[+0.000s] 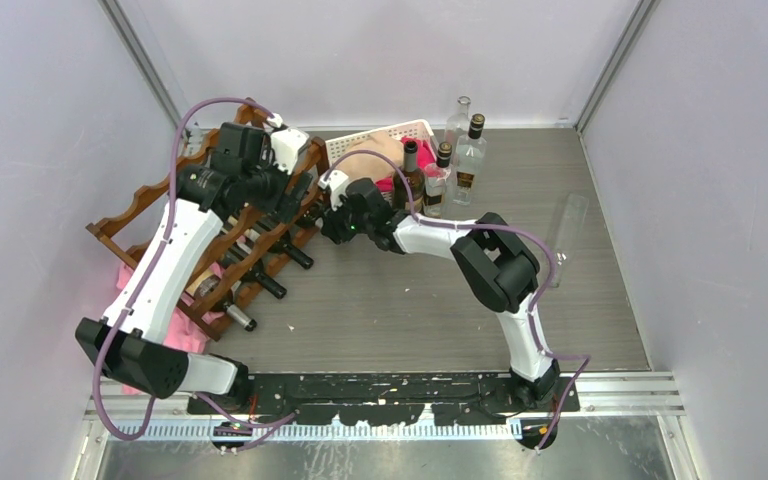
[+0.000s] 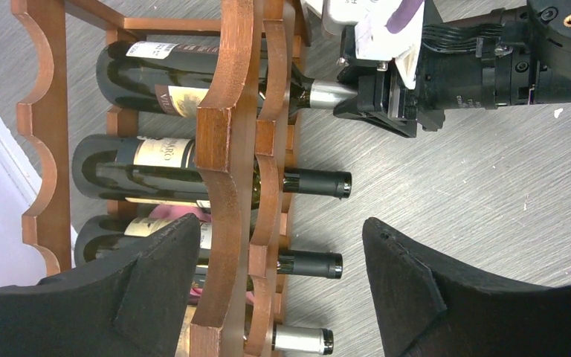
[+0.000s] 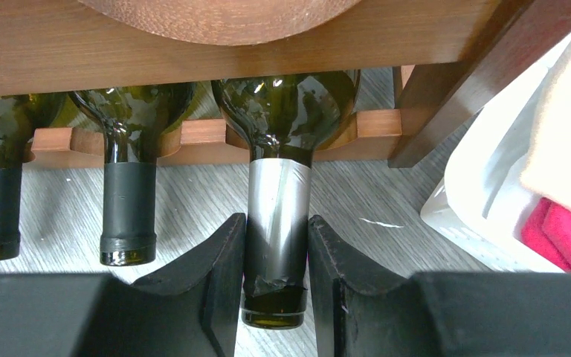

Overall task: Put the wine bottle on the wine rack
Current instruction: Place the wine bottle in the wine rack.

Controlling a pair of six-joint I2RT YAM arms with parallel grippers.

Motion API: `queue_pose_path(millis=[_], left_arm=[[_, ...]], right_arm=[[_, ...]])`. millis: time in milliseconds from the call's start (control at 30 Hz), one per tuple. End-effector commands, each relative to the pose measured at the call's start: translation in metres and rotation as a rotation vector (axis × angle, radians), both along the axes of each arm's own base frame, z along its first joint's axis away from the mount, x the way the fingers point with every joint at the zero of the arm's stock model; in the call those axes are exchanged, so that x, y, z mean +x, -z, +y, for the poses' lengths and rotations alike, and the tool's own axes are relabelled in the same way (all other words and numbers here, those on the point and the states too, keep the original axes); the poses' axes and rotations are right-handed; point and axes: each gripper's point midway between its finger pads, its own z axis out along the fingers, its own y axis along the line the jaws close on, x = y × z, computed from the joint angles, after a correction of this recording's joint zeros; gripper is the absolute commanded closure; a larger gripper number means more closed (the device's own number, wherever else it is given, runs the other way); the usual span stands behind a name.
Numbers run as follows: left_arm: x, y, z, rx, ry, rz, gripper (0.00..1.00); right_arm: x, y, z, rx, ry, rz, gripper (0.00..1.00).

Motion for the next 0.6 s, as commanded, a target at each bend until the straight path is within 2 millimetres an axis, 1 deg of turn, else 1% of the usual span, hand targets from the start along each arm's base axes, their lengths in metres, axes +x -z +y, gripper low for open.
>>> queue_pose_path(millis=[0, 133, 300, 433, 567], left_arm=[[0.004, -0.009, 0.001, -0.001, 0.015, -0.027, 0.21], [0.003, -0.006, 0.002, 0.002, 0.014, -0.015, 0.21], [0.003, -0.004, 0.003, 0.004, 0.019, -0.003, 0.24], [0.002, -0.001, 0.002, 0.003, 0.024, 0.010, 0.25], [0.002, 0.000, 0.001, -0.003, 0.031, 0.018, 0.26]], right_arm=[[-0.003, 0.020, 0.003, -0.041, -0.002, 0.061, 0.95], [-0.003, 0.031, 0.003, -0.058, -0.006, 0.077, 0.95], [-0.013, 0.042, -0.006, -0.084, -0.015, 0.106, 0.96], [-0.018, 0.042, -0.012, -0.085, -0.015, 0.107, 0.96], [-0.011, 0.038, -0.007, -0.066, -0.005, 0.087, 0.97]])
